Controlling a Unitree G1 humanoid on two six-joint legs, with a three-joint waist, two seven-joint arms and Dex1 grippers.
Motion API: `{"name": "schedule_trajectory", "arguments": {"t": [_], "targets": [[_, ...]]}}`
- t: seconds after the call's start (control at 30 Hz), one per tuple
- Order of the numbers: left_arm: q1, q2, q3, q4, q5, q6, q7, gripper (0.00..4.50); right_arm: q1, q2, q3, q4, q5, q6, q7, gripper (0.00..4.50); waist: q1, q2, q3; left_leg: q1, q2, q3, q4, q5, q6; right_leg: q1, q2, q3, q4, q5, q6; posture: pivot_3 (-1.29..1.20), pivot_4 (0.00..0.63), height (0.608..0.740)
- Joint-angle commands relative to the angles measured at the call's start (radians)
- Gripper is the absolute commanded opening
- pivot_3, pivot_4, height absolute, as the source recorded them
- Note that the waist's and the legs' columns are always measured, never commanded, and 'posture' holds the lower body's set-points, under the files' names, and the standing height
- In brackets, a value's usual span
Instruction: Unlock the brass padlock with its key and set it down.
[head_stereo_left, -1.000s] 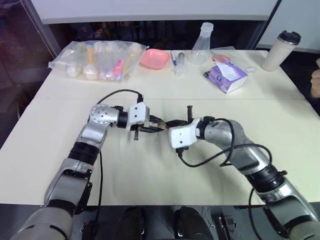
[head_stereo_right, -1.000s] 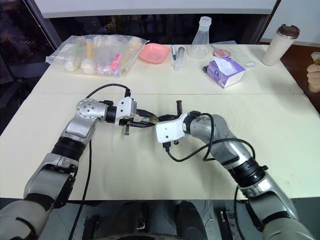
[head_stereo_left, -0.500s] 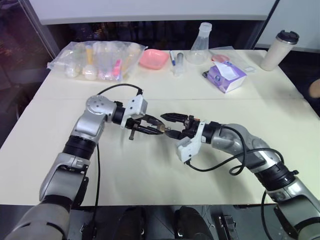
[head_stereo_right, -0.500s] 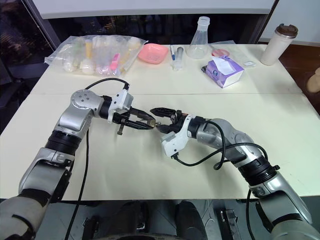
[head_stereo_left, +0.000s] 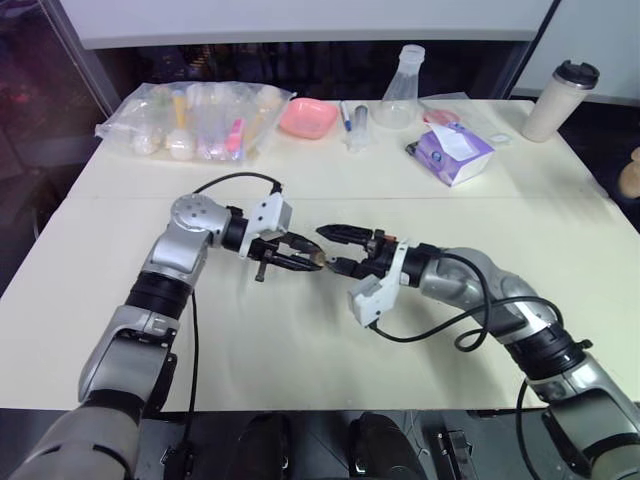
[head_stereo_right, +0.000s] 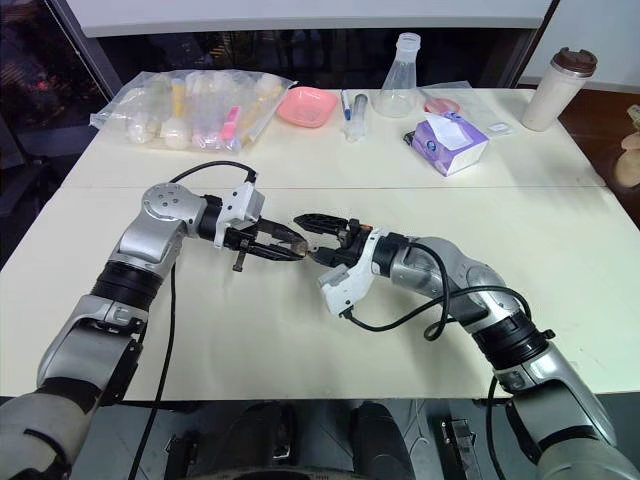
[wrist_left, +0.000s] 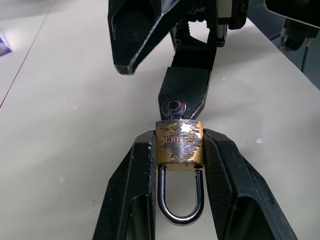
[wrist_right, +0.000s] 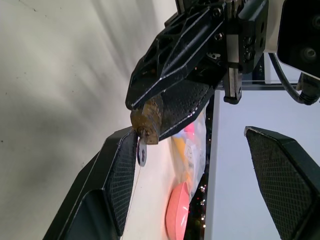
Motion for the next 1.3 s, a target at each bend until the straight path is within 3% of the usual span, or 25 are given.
{"name": "schedule_trajectory", "arguments": {"t": [0.03, 0.2, 0.97, 1.0, 1.07, 1.13, 1.3], "targets": [[-0.017, 0.008, 0.012, -0.021, -0.006, -0.009, 0.003, 0.75, -0.011, 0.015, -0.015, -0.028, 0.016, -0.018, 0.0, 2.6, 0.0, 0.0, 0.0, 0.0, 0.0, 0.0, 0.0, 0.0, 0.0, 0.0, 0.0, 0.0, 0.0, 0.0, 0.0, 0.0, 0.15, 0.715], [-0.018, 0.006, 0.012, -0.021, -0.009, -0.006, 0.003, 0.75, -0.019, 0.027, -0.013, -0.021, 0.012, -0.027, 0.007, 0.06, -0.001, 0.0, 0.0, 0.0, 0.0, 0.0, 0.0, 0.0, 0.0, 0.0, 0.0, 0.0, 0.0, 0.0, 0.0, 0.0, 0.15, 0.715], [-0.028, -0.004, 0.011, 0.001, -0.003, -0.009, 0.005, 0.75, -0.036, 0.054, -0.005, -0.006, 0.0, -0.049, 0.015, 0.02, 0.0, 0.0, 0.0, 0.0, 0.0, 0.0, 0.0, 0.0, 0.0, 0.0, 0.0, 0.0, 0.0, 0.0, 0.0, 0.0, 0.15, 0.715], [-0.028, -0.004, 0.011, 0.001, -0.004, -0.009, 0.005, 0.75, -0.037, 0.055, -0.004, -0.006, -0.002, -0.051, 0.016, 0.93, -0.001, 0.0, 0.0, 0.0, 0.0, 0.0, 0.0, 0.0, 0.0, 0.0, 0.0, 0.0, 0.0, 0.0, 0.0, 0.0, 0.15, 0.715], [-0.028, -0.006, 0.011, 0.002, -0.004, -0.011, 0.004, 0.75, -0.041, 0.058, -0.005, 0.0, -0.012, -0.054, 0.011, 1.7, -0.001, 0.0, 0.0, 0.0, 0.0, 0.0, 0.0, 0.0, 0.0, 0.0, 0.0, 0.0, 0.0, 0.0, 0.0, 0.0, 0.15, 0.715], [-0.029, -0.008, 0.011, 0.002, -0.004, -0.012, 0.003, 0.75, -0.044, 0.06, -0.006, 0.006, -0.02, -0.058, 0.012, 2.74, -0.001, 0.0, 0.0, 0.0, 0.0, 0.0, 0.0, 0.0, 0.0, 0.0, 0.0, 0.0, 0.0, 0.0, 0.0, 0.0, 0.15, 0.715], [-0.029, -0.01, 0.011, 0.001, -0.005, -0.012, 0.003, 0.75, -0.045, 0.061, -0.005, 0.009, -0.022, -0.061, 0.012, 2.74, 0.0, 0.0, 0.0, 0.0, 0.0, 0.0, 0.0, 0.0, 0.0, 0.0, 0.0, 0.0, 0.0, 0.0, 0.0, 0.0, 0.15, 0.715]]}}
